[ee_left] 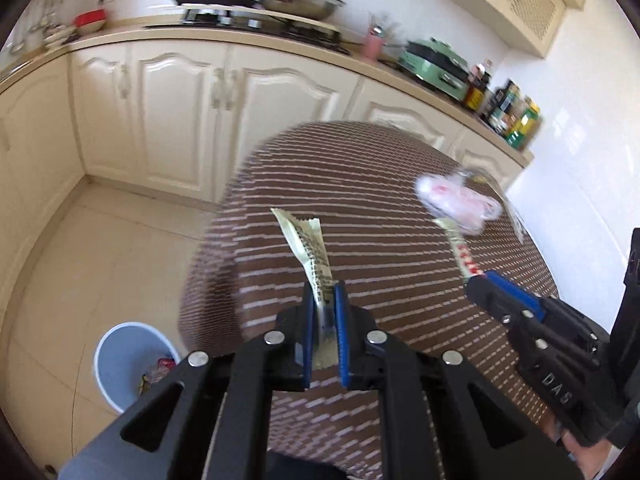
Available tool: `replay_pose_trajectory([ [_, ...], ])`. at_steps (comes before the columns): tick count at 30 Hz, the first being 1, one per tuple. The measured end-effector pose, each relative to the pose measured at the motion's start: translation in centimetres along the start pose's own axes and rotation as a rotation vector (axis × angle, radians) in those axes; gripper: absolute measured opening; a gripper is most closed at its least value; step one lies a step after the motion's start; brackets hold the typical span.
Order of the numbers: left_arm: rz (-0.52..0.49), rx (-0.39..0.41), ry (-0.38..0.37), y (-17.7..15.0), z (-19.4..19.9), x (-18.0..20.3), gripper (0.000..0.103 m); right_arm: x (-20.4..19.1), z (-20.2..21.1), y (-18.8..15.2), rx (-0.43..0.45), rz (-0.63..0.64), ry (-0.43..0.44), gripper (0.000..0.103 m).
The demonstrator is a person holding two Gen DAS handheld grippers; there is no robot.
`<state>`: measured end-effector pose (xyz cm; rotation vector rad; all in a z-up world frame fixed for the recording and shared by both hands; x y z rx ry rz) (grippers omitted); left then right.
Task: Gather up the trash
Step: 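Carry both items over the blue bucket and open both tools to drop them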
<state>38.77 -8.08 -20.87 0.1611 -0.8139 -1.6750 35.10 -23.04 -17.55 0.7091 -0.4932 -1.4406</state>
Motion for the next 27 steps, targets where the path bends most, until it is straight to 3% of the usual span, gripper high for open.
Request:
replay_pose_trajectory([
  [7,0.150,0.032,0.085,-2.9,3.6,-11.7,0.009,-13.6,-4.4,-0.5,-0.054,0.138,0.163,0.022],
  [13,0.301,-0.010,0.148,-7.1,3.2,-21.5,0.009,-22.6,-10.3,-3.2,-0.154,0.234,0.244,0.022],
  [20,0.451,-0.123,0.190,-12.7,-1.9,-30.2,0.009,-27.8,-18.7,-8.7,-0.322,0.282,0.272,0.022],
  [27,0.534,-0.196,0.191,-15.2,-7.0,-35.1,0.009,-29.1,-25.8,-11.9,-0.439,0.259,0.266,0.022],
])
Point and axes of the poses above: each gripper's, at about its wrist camera, not at the fingertips, and z roughly against the way its jaws point, x to its right, y to its top, the point moved 10 cm from there along -z, roughly the way its jaws point, and after that the axes turned 5 degrees about -x, right-handed, at the moved point
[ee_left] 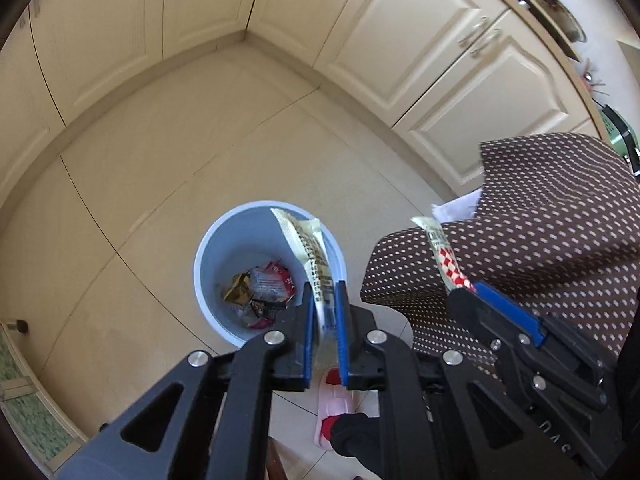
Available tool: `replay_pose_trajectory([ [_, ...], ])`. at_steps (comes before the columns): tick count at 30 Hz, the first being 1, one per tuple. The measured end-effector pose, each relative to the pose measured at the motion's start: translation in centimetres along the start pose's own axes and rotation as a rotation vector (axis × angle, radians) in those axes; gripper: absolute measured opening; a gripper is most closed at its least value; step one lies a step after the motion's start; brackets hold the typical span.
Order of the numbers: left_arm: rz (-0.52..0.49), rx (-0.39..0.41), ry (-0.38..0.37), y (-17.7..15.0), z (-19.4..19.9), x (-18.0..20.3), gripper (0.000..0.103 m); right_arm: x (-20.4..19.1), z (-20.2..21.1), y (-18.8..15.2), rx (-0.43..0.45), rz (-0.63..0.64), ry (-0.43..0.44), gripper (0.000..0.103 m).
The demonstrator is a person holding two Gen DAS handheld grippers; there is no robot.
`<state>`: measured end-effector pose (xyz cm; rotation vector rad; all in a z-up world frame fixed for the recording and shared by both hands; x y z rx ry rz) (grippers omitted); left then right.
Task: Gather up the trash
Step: 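Carry both items over the blue bucket and open both tools to drop them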
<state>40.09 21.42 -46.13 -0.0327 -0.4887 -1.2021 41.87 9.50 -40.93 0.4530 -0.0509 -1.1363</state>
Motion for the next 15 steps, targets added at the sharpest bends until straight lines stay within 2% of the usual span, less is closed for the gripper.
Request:
replay_pose_trajectory([
  [6,0.035,-0.019,-0.036,0.2,-3.3,-1.1,0.012,0.7,-3.9,-0.1,-0.049,-0.028,0.005,0.022],
  [8,0.041,-0.035,-0.048,0.2,-4.1,-1.4,0.023,0.8,-5.0,-0.2,-0.063,-0.034,0.006,0.022],
  [10,0.045,-0.035,-0.032,0.6,-4.7,-1.4,0.028,0.9,-6.0,0.1,-0.074,-0.040,0.009,0.022],
  [15,0.064,-0.073,-0.016,0.2,-5.9,-2.2,0.028,1.3,-7.2,0.1,-0.091,-0.050,0.015,0.022],
])
Point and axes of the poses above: each gripper's, at about its wrist camera, not at the fingertips, and z roughly against the way its jaws point, x to its right, y to its top, the point moved 10 cm from there along -z, roughly the way its jaws point, and after that the axes turned 5 degrees about -x, right-handed, at the moved point
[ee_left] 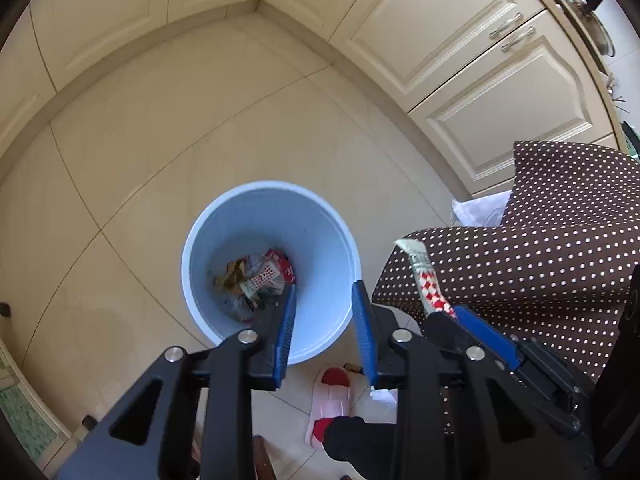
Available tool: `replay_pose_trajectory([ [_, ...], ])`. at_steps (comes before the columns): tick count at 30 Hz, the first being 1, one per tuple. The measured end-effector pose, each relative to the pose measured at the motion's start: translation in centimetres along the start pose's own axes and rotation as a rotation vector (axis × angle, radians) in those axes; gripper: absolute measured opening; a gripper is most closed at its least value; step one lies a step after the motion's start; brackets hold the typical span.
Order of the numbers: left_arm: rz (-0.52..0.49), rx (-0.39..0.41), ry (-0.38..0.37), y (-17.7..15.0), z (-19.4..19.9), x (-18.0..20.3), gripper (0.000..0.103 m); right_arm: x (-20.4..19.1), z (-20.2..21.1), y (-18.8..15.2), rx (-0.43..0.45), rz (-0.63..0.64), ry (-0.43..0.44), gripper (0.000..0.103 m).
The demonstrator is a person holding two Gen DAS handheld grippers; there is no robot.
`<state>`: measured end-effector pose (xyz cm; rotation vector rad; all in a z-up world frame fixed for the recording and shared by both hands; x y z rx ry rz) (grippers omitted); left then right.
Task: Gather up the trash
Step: 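Carry both items over the blue bucket and open both tools to drop them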
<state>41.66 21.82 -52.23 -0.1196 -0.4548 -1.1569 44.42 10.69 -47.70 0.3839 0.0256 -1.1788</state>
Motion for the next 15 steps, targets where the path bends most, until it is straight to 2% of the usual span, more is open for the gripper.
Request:
replay_pose_trajectory([
  [5,0.005,-0.006,0.037,-0.1,-0.1,-0.7,0.028,-0.2,-0.9,-0.1,-0.007,-0.005,0.008,0.022],
  [15,0.039,-0.013,0.037,-0.1,-0.3,-1.6,0.031,0.3,-1.8,-0.2,-0.006,-0.009,0.011,0.023],
])
Point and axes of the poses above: each gripper's, at about its wrist camera, not at the fingertips, and z roughly against the way its jaws point, x to its right, y to its top, the point moved 10 cm from there along -z, roughly the way its jaws point, and after that the axes turned 5 degrees about -x, right-handed, at the moved point
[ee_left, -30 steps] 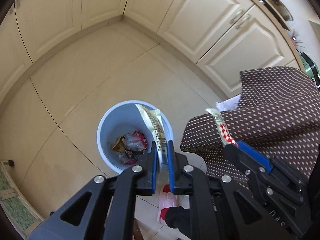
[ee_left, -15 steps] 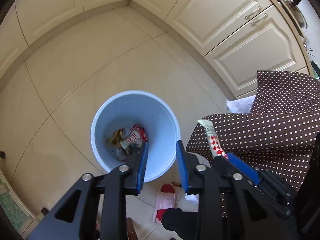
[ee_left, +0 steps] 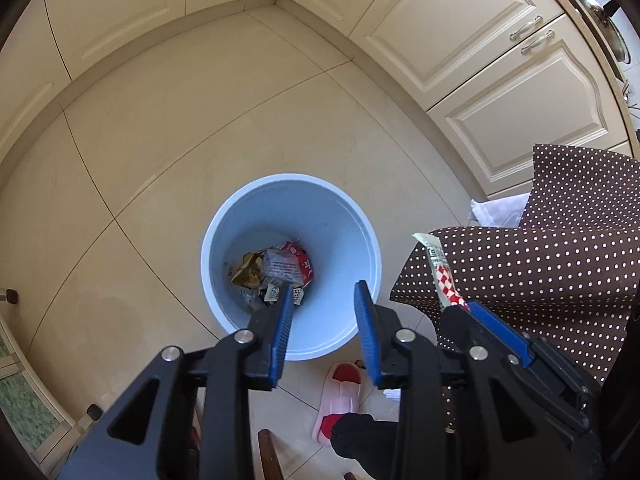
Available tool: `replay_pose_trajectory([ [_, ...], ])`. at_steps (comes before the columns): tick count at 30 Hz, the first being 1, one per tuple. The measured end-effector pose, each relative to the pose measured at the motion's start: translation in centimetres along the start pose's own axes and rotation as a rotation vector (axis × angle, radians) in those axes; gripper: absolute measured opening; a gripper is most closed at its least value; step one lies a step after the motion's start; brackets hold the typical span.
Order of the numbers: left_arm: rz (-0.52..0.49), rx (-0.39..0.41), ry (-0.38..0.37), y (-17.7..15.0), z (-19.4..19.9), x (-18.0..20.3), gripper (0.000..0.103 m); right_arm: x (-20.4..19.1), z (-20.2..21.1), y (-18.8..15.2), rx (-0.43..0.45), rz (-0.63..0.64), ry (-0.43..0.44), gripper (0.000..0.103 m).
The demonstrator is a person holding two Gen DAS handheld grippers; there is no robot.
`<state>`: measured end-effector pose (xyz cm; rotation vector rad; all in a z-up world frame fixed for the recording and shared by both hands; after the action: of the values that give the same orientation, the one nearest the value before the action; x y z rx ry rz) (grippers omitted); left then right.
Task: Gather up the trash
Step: 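Carry both items over the blue bucket and open both tools to drop them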
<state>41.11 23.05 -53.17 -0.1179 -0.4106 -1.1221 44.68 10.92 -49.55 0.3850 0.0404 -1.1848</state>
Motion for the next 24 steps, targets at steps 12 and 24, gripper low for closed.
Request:
replay_pose_trajectory([
  [12,0.020,0.008,-0.009,0.06,0.53,-0.53,0.033,-0.27,-0.19,0.16,0.005,0.000,0.001,0.026],
  [24,0.020,0.005,-0.007,-0.10,0.52,-0.30,0.036,0.03,-0.28,0.11,0.000,-0.009,-0.003,0.026],
])
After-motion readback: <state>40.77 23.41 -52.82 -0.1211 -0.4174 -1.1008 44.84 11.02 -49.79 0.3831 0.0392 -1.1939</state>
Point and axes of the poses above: each gripper's, at about its wrist camera, not at the fingertips, and z roughly against the way its jaws point, x to its right, y to its top, the point moved 10 cm from there along -z, roughly the way its jaws point, and after that the axes turned 5 degrees about -x, right-handed, at the moved point
